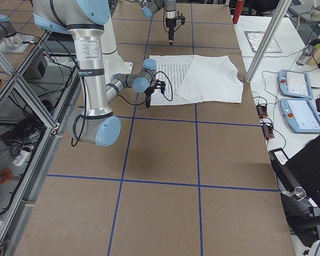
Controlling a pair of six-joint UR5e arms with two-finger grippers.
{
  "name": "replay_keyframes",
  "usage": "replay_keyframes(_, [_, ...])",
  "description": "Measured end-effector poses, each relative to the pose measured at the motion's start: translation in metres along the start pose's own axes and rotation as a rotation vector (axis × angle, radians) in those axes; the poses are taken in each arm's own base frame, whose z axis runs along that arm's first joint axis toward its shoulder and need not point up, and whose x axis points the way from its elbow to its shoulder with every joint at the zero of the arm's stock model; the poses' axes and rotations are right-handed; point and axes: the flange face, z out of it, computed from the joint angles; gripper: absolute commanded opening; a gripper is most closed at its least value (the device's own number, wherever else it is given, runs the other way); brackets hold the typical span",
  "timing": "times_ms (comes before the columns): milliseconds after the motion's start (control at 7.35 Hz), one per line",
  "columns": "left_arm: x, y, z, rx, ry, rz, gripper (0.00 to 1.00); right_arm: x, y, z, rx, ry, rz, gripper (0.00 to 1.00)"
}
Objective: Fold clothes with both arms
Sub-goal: 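Move both grippers to the hem corners nearest the robot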
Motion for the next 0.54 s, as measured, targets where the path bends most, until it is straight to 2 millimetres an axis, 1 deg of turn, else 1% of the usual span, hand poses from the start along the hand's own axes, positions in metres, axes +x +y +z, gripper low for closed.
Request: replay_keyframes(544, [-0.0025, 0.0005, 0.0014, -0.002, -0.004, -0.002, 1.00, 0.0002, 0.0000, -0.0011, -0.001, -0.003, 0.000, 0.08])
